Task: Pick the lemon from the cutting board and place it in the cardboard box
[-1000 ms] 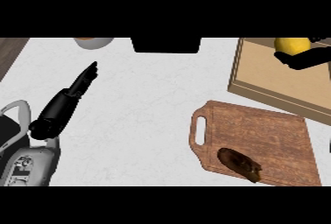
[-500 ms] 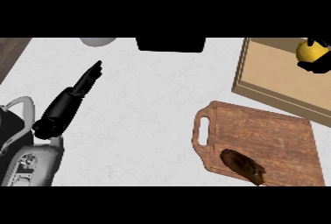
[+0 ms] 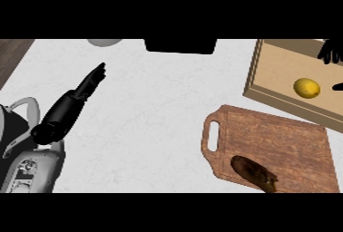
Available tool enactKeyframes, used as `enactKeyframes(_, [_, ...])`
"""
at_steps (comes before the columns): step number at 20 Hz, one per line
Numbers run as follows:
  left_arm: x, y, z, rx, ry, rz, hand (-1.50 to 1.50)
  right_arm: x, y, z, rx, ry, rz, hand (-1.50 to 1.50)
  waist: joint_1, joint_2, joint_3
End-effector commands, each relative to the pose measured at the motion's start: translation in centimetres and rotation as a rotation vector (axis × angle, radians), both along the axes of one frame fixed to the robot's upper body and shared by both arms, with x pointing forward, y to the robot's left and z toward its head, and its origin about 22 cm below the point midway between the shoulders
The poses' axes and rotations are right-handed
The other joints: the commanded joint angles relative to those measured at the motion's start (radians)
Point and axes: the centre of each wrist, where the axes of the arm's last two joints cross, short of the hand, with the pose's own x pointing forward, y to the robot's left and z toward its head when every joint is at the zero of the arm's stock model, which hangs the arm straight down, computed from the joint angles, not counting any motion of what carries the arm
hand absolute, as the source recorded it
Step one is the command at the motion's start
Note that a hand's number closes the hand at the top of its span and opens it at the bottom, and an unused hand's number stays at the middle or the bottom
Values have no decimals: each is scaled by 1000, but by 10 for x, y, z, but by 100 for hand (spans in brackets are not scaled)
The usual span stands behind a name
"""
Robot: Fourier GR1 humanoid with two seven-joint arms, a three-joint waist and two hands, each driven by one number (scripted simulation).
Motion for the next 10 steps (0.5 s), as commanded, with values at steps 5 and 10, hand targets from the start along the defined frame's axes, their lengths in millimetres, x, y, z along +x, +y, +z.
enactKeyframes(5, [-4, -5, -3, -5, 1, -4, 0, 2, -4, -13, 319, -69, 151, -150, 2, 1, 3])
enactKeyframes(10, [-4, 2, -4, 4, -2, 14, 0, 5, -4, -16, 909, -170, 86, -150, -11, -2, 5])
